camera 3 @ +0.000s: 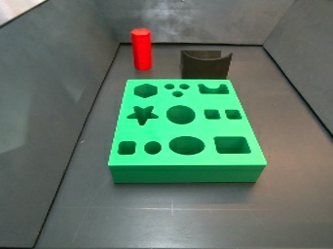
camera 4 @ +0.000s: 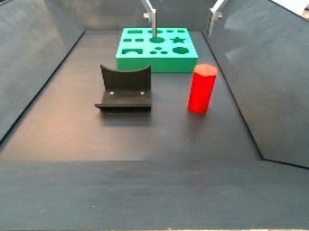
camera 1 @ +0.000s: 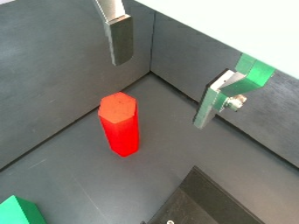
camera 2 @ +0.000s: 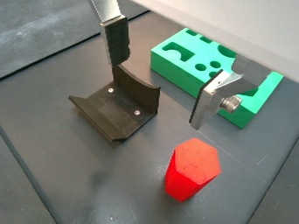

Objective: Pick up the hexagon object. Move up. Move to above the board. Insert the hexagon object.
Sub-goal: Pick up the hexagon object.

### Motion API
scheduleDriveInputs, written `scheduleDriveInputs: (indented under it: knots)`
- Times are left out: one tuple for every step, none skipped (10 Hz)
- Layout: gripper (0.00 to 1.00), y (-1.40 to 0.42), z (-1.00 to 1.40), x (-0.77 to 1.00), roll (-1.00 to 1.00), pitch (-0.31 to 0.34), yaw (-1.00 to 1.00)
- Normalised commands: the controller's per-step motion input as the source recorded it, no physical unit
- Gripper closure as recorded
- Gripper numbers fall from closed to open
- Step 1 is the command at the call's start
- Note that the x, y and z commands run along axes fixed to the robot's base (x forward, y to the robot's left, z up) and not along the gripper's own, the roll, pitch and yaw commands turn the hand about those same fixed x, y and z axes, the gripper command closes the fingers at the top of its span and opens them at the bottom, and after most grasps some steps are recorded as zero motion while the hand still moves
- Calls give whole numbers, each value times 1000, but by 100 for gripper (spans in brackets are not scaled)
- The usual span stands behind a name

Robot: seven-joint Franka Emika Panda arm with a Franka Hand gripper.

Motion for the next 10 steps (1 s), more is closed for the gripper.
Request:
scheduleDriveInputs:
  knots:
    - [0,0,-40,-6,0,-17,0]
    - [0,0,-197,-123,0,-31,-109]
    - [0,0,-237,-314,0,-69,-240]
    - [0,0,-391,-397,0,-133,-326]
    - [0,0,-371,-314,0,-126,-374]
    - [0,0,-329,-223,-47,-166,-357]
    - [0,0,-329,-297,-27,-183,-363]
    - [0,0,-286,-266,0,-140,-329]
    - [0,0,-277,-254,0,-147,-317]
    - [0,-6,-297,-186,-3,-159,-300]
